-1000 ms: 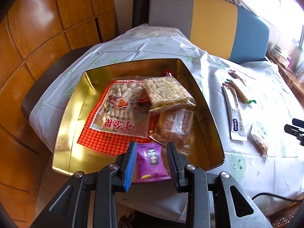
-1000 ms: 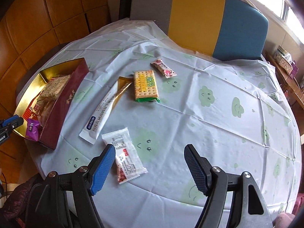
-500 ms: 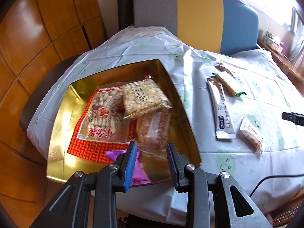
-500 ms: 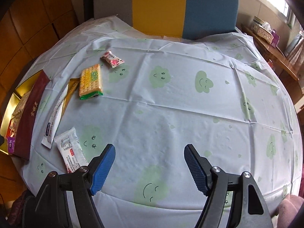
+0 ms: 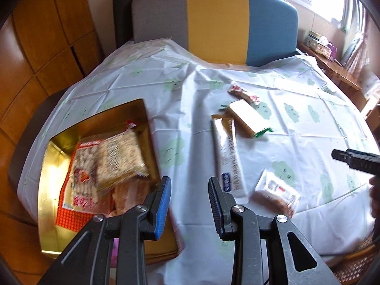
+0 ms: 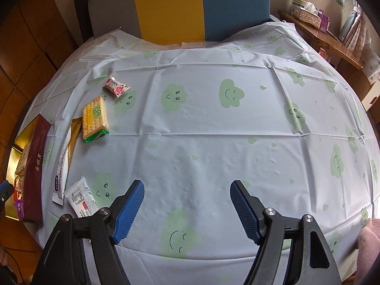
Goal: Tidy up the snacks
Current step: 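Move the left gripper to the WEIDAN cracker pack and grasp it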
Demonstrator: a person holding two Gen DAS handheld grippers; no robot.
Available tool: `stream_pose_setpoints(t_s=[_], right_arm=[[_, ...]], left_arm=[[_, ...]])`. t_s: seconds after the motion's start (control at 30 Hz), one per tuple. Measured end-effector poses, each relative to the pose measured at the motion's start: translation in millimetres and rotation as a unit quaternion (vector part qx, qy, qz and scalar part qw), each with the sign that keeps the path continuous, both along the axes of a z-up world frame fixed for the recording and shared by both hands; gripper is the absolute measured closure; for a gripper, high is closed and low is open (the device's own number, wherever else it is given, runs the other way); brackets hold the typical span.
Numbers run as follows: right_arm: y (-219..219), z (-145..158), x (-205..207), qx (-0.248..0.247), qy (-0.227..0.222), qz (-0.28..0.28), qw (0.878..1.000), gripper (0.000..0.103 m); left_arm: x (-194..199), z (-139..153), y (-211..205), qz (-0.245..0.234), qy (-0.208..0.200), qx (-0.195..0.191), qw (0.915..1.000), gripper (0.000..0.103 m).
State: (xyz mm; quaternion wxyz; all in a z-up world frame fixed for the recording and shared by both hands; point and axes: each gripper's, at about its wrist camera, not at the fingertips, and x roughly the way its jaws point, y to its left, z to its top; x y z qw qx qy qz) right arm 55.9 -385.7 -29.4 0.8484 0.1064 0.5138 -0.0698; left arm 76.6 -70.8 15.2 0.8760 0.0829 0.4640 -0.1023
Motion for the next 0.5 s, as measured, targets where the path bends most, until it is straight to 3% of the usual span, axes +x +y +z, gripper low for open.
stream_pose_setpoints(t_s=[0.27,0.5], right_arm=[[-0.8,6.9,-2.0,0.007,-0.014,0.001,1.0,0.027],[-0.1,10.8,-2.0,0.015,-0.022,0.005,1.0,0.027]], left_arm=[[36.7,-10.0,-55.9,-0.036,0.032,-0.009,0.9988,0.069],[74.3,-32.4,-95.9,-0.047,0.067,-0.034,0.9961,0.05]])
